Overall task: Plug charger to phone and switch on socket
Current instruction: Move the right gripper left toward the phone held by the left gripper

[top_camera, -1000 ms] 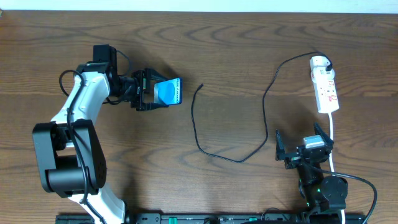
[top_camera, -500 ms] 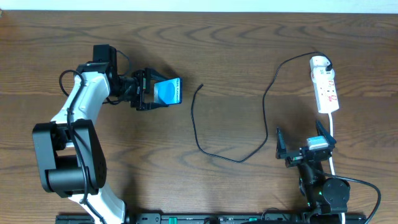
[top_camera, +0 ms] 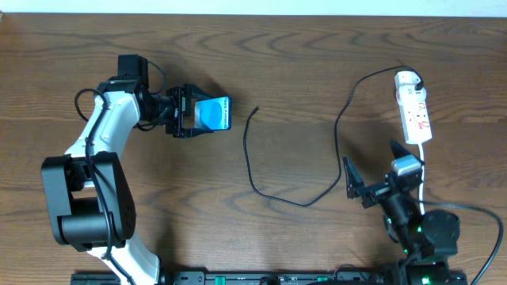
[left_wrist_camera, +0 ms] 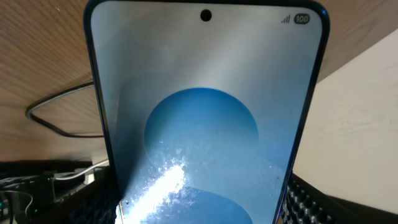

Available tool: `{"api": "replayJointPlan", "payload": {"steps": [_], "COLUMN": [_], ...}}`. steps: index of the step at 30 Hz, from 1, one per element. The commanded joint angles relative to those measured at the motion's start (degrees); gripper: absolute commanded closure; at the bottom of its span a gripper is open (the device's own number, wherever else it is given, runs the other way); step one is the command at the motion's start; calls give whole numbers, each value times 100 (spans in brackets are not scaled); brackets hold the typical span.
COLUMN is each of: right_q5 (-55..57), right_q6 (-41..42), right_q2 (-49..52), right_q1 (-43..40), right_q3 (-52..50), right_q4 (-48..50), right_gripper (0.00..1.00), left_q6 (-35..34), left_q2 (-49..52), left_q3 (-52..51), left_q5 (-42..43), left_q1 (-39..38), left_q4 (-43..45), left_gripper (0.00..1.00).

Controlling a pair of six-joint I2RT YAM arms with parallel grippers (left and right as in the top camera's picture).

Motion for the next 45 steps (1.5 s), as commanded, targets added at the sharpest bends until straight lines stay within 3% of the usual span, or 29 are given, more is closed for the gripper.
{"api": "replayJointPlan", "payload": {"steps": [1, 20, 28, 35, 45], "right_q5": [-485, -2251, -2680, -3477, -3025], "right_q6": [79, 308, 323, 428, 570], "right_q2": [529, 3451, 4166, 5392, 6568], "right_q1": [-46, -46, -46, -44, 647], "right_q3": [514, 2973, 3694, 5066, 5399], "right_q4": [-2, -407, -490, -1510, -1526], "right_gripper": [1, 1, 1, 1, 1], "left_q6": [-26, 149, 142, 125, 125], "left_q2": [-205, -205, -205, -205, -205], "left_q3": [-11, -11, -11, -11, -11], "left_q5": [72, -365, -511, -732, -986], "left_q1": [17, 17, 17, 17, -44], "left_q4": [-2, -7, 258, 256, 254], "left_gripper": [39, 39, 39, 39, 39]}}
